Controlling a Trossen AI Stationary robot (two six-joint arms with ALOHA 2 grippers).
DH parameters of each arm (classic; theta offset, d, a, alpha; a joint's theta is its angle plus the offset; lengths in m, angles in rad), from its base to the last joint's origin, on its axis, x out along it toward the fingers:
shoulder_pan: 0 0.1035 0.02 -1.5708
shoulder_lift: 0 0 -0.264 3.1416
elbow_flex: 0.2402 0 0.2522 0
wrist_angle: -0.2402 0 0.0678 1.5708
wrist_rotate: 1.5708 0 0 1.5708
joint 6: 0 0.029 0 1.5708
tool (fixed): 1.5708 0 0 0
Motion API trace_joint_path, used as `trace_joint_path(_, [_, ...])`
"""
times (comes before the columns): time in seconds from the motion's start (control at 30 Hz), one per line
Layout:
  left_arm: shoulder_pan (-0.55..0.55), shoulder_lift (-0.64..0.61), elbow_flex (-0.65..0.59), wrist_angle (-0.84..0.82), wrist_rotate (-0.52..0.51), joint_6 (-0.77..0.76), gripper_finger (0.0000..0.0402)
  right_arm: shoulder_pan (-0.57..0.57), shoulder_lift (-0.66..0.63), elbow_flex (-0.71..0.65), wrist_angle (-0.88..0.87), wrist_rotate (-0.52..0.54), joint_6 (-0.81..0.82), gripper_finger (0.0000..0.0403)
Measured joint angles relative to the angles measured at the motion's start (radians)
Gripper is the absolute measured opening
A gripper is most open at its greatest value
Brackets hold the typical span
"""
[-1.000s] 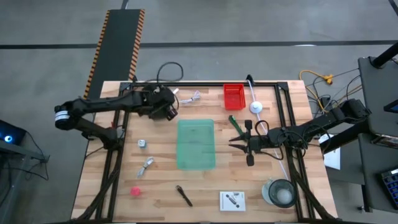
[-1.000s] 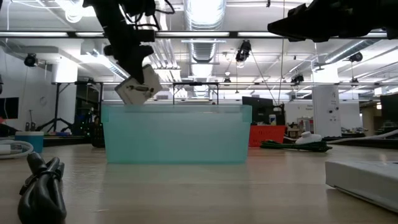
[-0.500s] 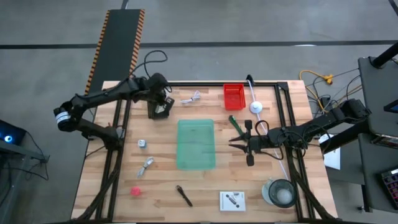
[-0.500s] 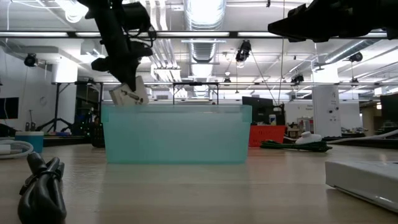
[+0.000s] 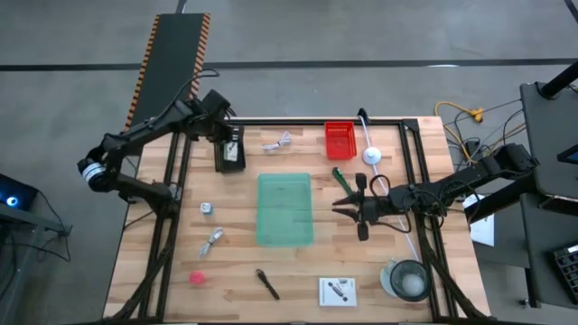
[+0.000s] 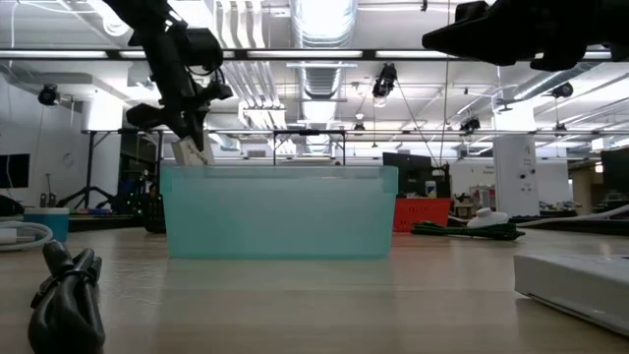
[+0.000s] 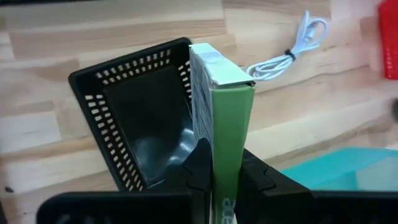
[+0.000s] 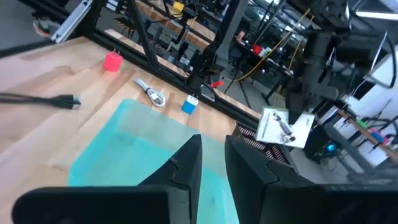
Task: Pick and place items into bin
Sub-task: Put the top white card reader box into the black bin
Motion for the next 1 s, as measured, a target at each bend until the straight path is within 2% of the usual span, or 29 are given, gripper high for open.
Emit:
trace_joint_path(0.27, [0.047,0.085,-0.005,-0.039,0.0,-0.015,0.0018,-0.007,0.0,-0.001,0.001,0.0,-0.044,0.0059])
trace_joint_path(0.5, [0.085,0.179,0.006,-0.089,0.007,-0.006,0.0018,-0.058,0.0,-0.002,0.002,-0.001,-0.03,0.0055])
trace_joint_path(1.0, [0.124,0.208,-0.006,-0.122,0.008,0.095,0.0018,-0.109,0.0,-0.002,0.002,-0.001,0.034,0.0054])
